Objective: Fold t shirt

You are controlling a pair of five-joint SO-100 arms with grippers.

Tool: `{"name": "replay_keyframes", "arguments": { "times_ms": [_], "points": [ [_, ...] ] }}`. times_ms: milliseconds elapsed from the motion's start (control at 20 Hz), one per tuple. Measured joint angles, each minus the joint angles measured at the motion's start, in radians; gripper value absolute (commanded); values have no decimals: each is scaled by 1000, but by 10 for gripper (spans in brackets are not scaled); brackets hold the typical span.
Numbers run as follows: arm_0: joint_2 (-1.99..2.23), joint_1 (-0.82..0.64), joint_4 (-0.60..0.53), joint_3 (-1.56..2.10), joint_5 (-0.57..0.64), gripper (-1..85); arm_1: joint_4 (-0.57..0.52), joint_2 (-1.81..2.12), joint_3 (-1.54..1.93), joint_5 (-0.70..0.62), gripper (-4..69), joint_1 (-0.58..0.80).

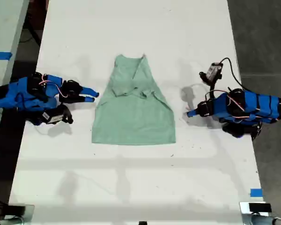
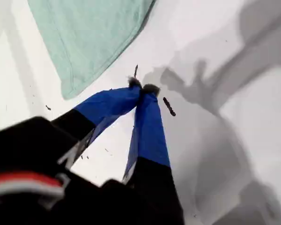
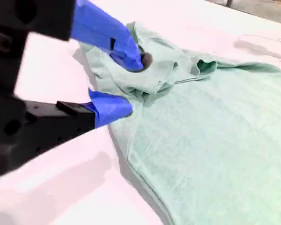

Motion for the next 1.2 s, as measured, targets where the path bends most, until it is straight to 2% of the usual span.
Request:
{"name": "replay_keyframes", "arguments": {
  "times_ms": [50, 100, 200, 250, 550, 650, 700, 850, 1050, 1200],
  "points": [
    [-3, 0, 2, 0, 5, -2, 0, -2, 0, 2, -1, 0],
    [-12, -46, 5, 0, 54, -2, 46, -46, -8, 48, -1, 9],
    [-17, -107, 5, 0, 130, -2, 124, -308, -239, 258, -1, 28],
    [-17, -103, 5, 0, 137, -2, 155, -468, -382, 291, -1, 26],
    [-21, -114, 6, 0, 137, -2, 115, -1045, -887, 268, 5, -2],
    [-21, -114, 6, 0, 137, -2, 92, -1244, -1002, 255, 109, -17],
    [-21, -114, 6, 0, 137, -2, 78, -1322, -1026, 252, 127, -25],
    [-21, -114, 6, 0, 137, -2, 12, -1427, -1006, 281, 143, -60],
    [-21, -112, 6, 0, 137, -2, -230, -1488, -838, 316, 165, -98],
    [-21, -112, 6, 0, 137, -2, -341, -1586, -827, 314, 168, -100]
  ]
}}
